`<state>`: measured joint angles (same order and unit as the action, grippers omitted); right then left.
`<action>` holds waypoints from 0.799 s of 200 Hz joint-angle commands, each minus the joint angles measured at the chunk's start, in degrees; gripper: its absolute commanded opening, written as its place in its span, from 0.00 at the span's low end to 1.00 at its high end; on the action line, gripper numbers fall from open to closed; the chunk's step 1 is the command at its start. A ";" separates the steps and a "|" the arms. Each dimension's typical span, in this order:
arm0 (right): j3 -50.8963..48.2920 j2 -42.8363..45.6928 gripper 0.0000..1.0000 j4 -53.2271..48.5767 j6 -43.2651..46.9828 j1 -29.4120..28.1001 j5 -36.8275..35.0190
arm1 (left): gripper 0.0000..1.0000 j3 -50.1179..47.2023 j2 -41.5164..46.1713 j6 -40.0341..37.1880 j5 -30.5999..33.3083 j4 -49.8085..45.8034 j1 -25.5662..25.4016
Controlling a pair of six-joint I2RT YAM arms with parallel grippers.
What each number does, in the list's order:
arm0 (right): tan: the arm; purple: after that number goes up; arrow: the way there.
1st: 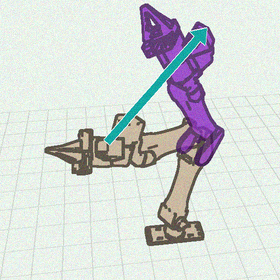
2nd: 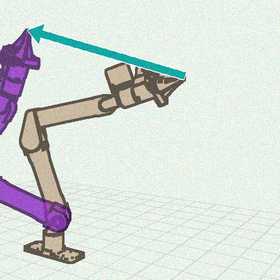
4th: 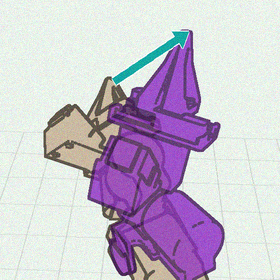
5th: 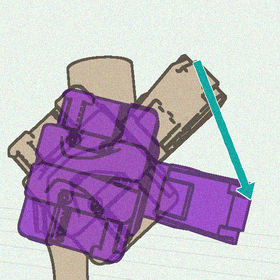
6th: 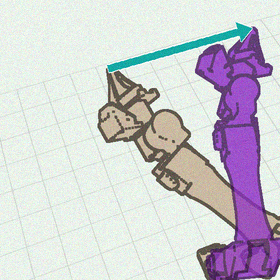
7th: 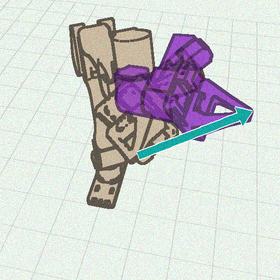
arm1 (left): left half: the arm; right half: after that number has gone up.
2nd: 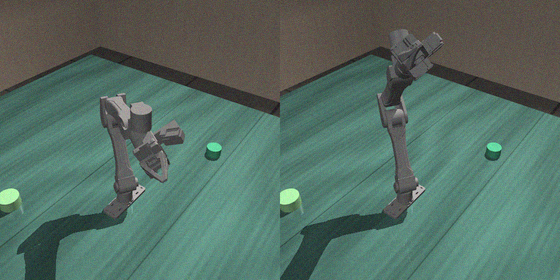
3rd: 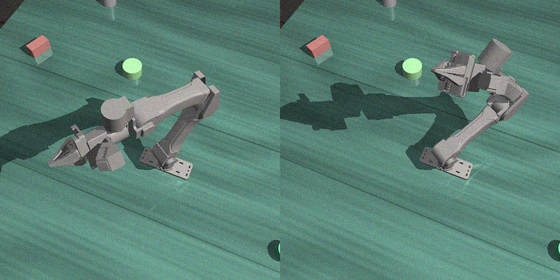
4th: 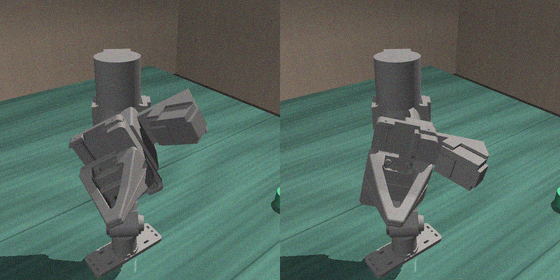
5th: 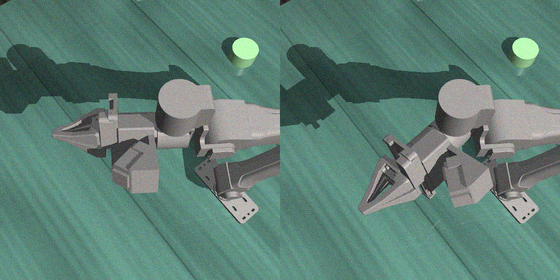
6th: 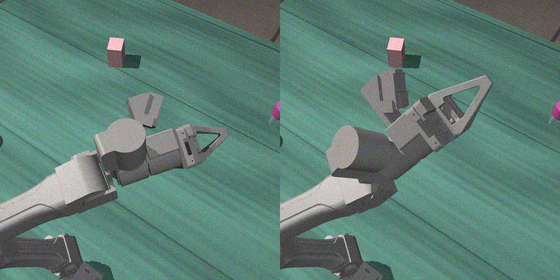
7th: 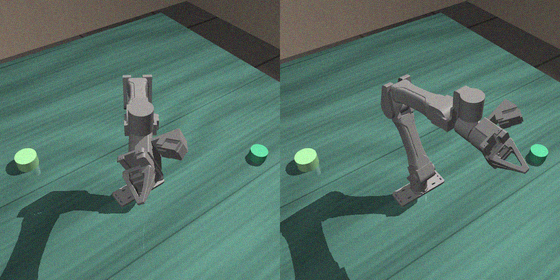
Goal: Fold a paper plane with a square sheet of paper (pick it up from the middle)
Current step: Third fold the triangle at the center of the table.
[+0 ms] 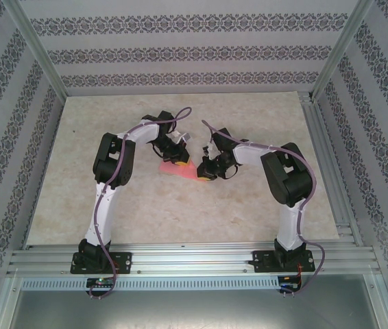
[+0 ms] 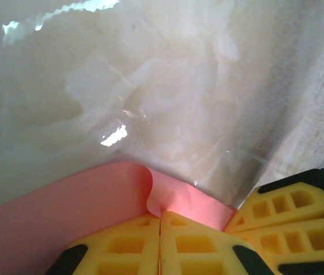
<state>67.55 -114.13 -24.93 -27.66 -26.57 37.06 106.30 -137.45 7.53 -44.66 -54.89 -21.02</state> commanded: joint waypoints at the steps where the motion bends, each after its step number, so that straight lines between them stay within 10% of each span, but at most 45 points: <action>1: -2.30 -0.13 0.09 0.73 1.26 0.60 -1.95 | 0.10 -1.18 -0.89 -0.19 3.31 0.17 0.55; 49: -3.69 -2.42 0.08 0.05 2.57 1.34 -2.97 | 0.11 -1.01 -0.09 0.87 3.34 0.65 0.62; 112: -4.26 -4.08 0.08 3.93 0.63 2.57 0.65 | 0.38 1.52 6.96 6.34 4.41 1.48 1.60; 160: -4.42 -4.46 0.08 4.58 0.34 2.71 0.80 | 0.24 -5.50 13.88 16.67 1.82 12.62 1.25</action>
<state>64.71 -115.13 -20.88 -27.05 -24.23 42.61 104.97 -129.10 16.40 -40.42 -51.46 -19.88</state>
